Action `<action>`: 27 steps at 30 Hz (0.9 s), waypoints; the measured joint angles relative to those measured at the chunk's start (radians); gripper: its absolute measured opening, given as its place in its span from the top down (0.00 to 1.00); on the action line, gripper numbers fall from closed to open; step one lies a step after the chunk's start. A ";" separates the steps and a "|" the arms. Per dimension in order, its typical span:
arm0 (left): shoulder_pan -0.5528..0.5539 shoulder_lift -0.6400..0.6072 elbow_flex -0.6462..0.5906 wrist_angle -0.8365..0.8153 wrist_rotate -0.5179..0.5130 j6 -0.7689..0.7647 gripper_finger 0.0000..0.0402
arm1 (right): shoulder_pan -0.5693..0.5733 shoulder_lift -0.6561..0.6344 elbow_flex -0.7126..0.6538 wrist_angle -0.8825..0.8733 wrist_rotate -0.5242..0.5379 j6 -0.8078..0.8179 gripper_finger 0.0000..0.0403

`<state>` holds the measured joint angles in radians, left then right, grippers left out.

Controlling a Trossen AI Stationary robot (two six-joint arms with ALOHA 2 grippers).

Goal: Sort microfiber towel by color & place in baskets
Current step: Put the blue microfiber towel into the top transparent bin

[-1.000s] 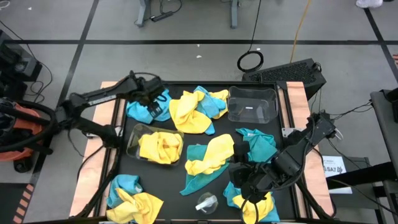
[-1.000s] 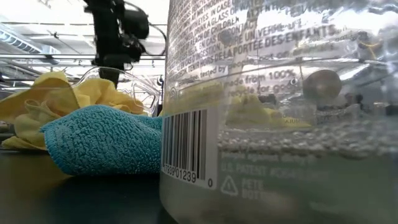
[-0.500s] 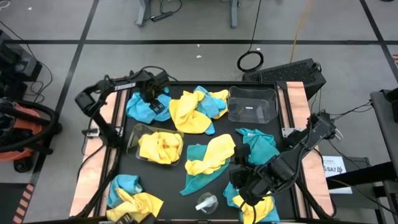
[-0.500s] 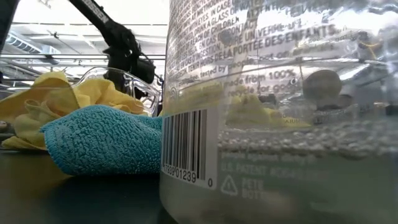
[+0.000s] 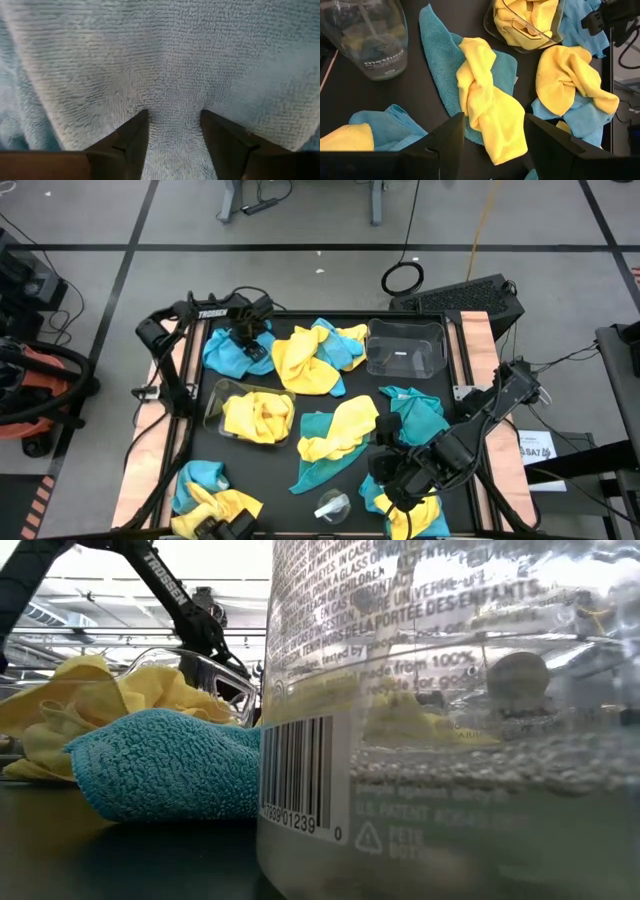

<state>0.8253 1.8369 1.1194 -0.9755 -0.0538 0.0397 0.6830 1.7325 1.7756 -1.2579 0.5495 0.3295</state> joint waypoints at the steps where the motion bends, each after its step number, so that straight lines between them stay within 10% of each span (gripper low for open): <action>1: 0.000 0.007 0.001 0.000 0.001 0.000 0.59 | 0.000 0.000 0.000 0.000 0.000 0.001 0.51; 9: -0.008 0.022 0.008 -0.010 -0.001 0.029 0.97 | 0.001 0.000 0.000 0.011 0.000 0.003 0.51; 27: -0.072 -0.302 0.106 -0.135 -0.009 0.044 1.00 | -0.003 0.000 0.000 0.038 0.057 -0.041 0.51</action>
<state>0.7536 1.5351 1.2252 -1.1102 -0.0628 0.0841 0.6803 1.7325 1.7756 -1.2199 0.6060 0.2888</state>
